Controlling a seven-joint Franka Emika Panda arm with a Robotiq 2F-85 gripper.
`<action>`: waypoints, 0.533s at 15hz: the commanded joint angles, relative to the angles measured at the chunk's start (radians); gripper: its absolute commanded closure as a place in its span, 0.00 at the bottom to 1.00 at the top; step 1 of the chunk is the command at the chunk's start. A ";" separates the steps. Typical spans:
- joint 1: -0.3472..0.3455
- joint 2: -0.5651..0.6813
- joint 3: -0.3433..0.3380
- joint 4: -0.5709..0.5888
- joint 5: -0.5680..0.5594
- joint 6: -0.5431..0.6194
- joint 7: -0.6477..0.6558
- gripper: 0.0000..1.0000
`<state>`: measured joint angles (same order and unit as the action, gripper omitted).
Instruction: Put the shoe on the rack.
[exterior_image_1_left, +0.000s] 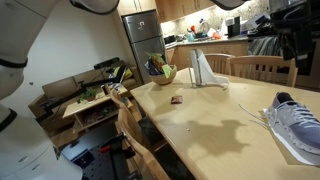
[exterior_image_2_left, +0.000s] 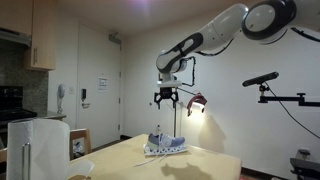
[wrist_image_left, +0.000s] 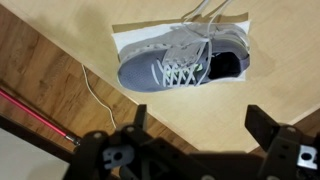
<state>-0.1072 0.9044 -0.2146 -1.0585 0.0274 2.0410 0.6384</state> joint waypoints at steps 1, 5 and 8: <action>-0.021 0.157 0.003 0.230 0.000 -0.070 0.039 0.00; -0.043 0.278 0.009 0.397 0.001 -0.166 0.065 0.00; -0.048 0.329 0.015 0.469 -0.002 -0.227 0.078 0.00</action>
<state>-0.1400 1.1613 -0.2142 -0.7246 0.0283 1.8966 0.6764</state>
